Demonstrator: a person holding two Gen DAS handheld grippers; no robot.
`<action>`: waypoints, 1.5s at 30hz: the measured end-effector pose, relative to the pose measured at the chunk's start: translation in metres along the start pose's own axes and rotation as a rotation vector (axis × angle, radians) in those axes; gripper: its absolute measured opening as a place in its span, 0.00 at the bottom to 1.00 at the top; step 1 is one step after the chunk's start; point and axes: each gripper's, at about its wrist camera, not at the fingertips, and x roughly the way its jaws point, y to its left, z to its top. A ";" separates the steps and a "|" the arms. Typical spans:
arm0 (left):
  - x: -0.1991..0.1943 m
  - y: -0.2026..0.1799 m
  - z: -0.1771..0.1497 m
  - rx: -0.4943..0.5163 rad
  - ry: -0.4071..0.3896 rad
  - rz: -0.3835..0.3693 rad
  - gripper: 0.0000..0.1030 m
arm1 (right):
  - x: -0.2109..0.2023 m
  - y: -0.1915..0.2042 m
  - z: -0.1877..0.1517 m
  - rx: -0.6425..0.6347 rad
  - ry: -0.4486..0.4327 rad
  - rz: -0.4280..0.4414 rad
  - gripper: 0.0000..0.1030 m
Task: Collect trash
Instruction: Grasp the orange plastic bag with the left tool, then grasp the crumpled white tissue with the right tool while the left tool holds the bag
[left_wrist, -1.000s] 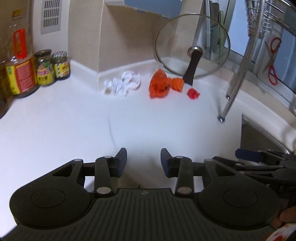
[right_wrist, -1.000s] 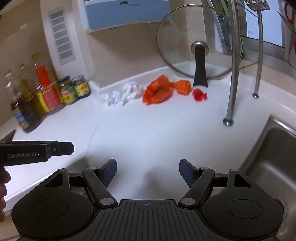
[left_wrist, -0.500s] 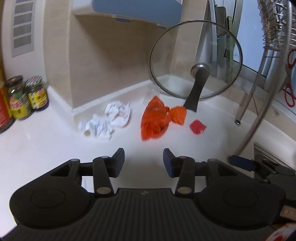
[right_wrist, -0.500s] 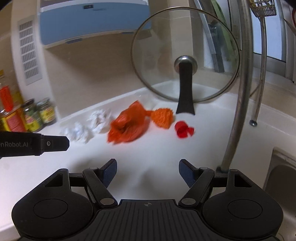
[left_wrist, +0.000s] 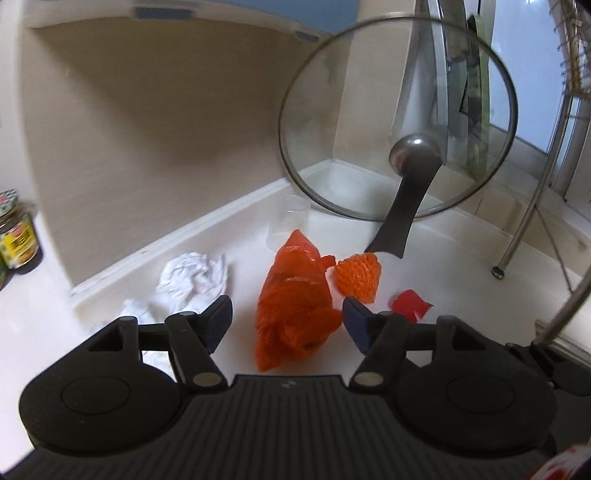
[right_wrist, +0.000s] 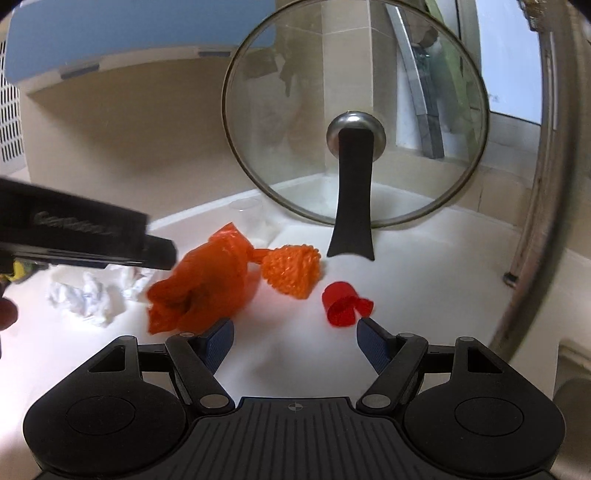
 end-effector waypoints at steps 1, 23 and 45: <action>0.007 -0.002 0.001 0.012 0.006 0.001 0.61 | 0.005 -0.001 0.000 -0.003 -0.002 -0.001 0.72; 0.071 -0.008 -0.011 0.132 0.089 0.069 0.38 | 0.027 -0.015 -0.001 0.005 0.008 0.014 0.72; -0.076 0.080 -0.037 -0.083 -0.138 0.246 0.35 | 0.030 0.034 0.013 0.034 -0.018 0.341 0.72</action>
